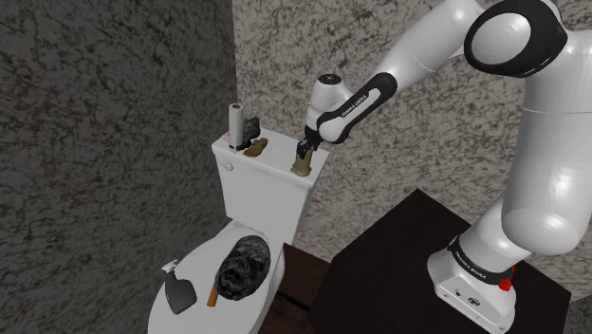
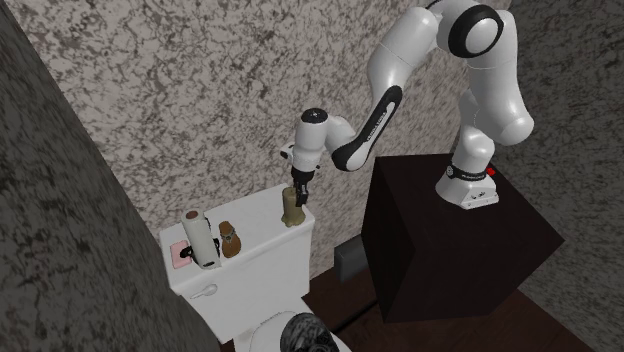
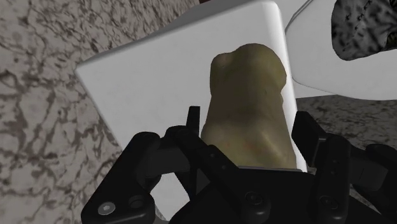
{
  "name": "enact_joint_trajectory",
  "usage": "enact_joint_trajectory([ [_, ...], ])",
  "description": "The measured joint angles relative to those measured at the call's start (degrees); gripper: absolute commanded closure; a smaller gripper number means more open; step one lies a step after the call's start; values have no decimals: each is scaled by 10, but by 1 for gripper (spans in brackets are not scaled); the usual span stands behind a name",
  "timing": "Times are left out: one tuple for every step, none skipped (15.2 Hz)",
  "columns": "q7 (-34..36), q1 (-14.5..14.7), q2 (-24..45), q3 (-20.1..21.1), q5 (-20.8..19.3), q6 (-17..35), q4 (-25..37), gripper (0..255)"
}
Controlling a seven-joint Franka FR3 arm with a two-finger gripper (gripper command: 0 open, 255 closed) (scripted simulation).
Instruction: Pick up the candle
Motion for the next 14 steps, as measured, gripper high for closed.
enact_joint_trajectory([
  [0,0,0,0,0,0,0,255],
  [0,0,0,0,0,0,0,255],
  [-1,0,0,0,0,1,0,255],
  [-1,0,0,0,0,1,-1,255],
  [0,0,0,0,0,1,-1,255],
  [0,0,-3,0,0,-2,-3,255],
  [-2,-1,-8,1,2,-6,-4,255],
  [-4,-3,-12,3,4,-11,-2,255],
  [-6,-4,-18,4,5,-16,-4,255],
  [-8,-5,-25,5,7,-23,-4,255],
  [-10,-5,-32,7,9,-29,-5,255],
  [-12,-6,-38,8,10,-35,-5,255],
  [-14,-7,-45,9,12,-40,-7,255],
  [-15,-7,-51,10,14,-46,-7,255],
])
